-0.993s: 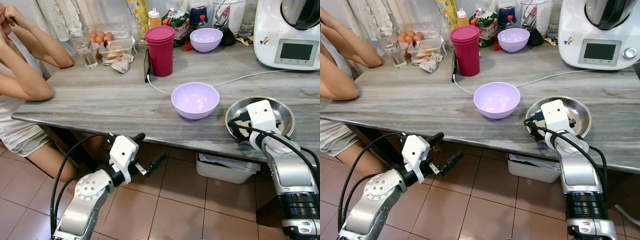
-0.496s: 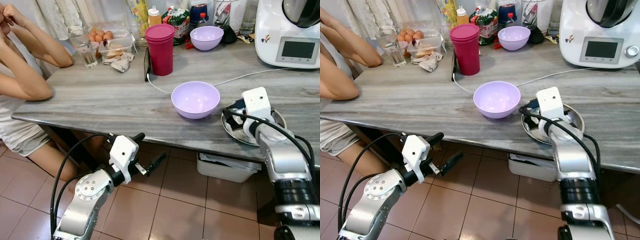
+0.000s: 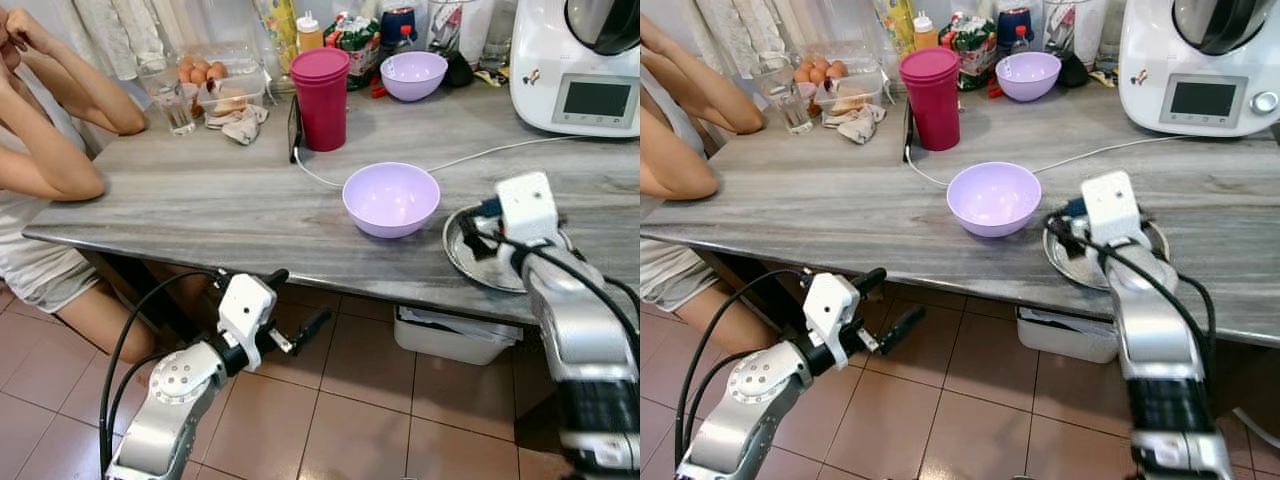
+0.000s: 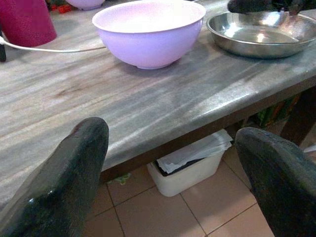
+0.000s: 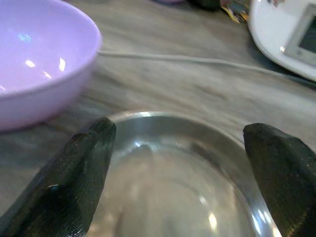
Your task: Setting the table
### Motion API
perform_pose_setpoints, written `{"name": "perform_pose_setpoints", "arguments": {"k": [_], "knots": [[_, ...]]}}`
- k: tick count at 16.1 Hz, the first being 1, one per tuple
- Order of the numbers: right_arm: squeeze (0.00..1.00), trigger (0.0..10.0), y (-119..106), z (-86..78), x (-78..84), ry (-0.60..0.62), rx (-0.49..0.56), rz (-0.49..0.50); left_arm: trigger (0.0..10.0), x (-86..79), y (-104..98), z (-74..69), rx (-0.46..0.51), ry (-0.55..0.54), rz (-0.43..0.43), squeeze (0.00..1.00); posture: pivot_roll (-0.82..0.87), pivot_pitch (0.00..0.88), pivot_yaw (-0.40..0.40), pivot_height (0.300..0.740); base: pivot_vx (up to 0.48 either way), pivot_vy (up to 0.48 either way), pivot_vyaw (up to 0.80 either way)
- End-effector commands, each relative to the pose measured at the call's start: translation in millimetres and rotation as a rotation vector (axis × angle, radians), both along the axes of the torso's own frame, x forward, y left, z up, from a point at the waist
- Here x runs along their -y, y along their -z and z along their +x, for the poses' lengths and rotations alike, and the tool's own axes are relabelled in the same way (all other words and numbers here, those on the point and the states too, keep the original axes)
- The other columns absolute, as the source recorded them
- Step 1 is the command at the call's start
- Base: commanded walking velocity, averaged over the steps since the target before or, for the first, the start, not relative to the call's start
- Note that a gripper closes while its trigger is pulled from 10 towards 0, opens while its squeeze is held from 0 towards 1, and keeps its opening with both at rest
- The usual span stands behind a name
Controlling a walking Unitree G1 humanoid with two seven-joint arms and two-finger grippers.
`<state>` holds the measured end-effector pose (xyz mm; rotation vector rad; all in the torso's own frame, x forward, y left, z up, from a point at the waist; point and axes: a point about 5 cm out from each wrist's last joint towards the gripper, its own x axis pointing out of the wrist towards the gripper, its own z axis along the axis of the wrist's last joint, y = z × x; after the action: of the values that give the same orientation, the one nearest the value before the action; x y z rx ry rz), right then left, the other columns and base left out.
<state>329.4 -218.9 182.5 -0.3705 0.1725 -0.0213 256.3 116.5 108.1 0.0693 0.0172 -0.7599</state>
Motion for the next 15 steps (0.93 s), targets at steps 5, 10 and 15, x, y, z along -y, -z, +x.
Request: {"name": "perform_pose_setpoints", "arguments": {"k": [5,10,15], "knots": [[0.0,10.0,18.3,-8.1,9.0,0.088,-0.08,0.077,10.0,-3.3,-1.5,0.7,0.003,0.003,0.016,0.0,-0.23,0.099,0.135,0.74,0.0,0.0,0.0],[0.0,10.0,23.6,3.2,10.0,0.084,-0.107,0.121,10.0,-3.6,-0.3,-2.0,-0.003,0.001,0.019,0.0,-0.22,0.102,0.133,0.74,0.0,0.0,0.0],[0.0,10.0,22.4,19.1,5.7,0.052,-0.103,0.13,10.0,-7.8,-0.6,-4.5,-0.004,-0.009,0.026,0.0,-0.19,0.109,0.131,0.74,0.0,0.0,0.0]]}}
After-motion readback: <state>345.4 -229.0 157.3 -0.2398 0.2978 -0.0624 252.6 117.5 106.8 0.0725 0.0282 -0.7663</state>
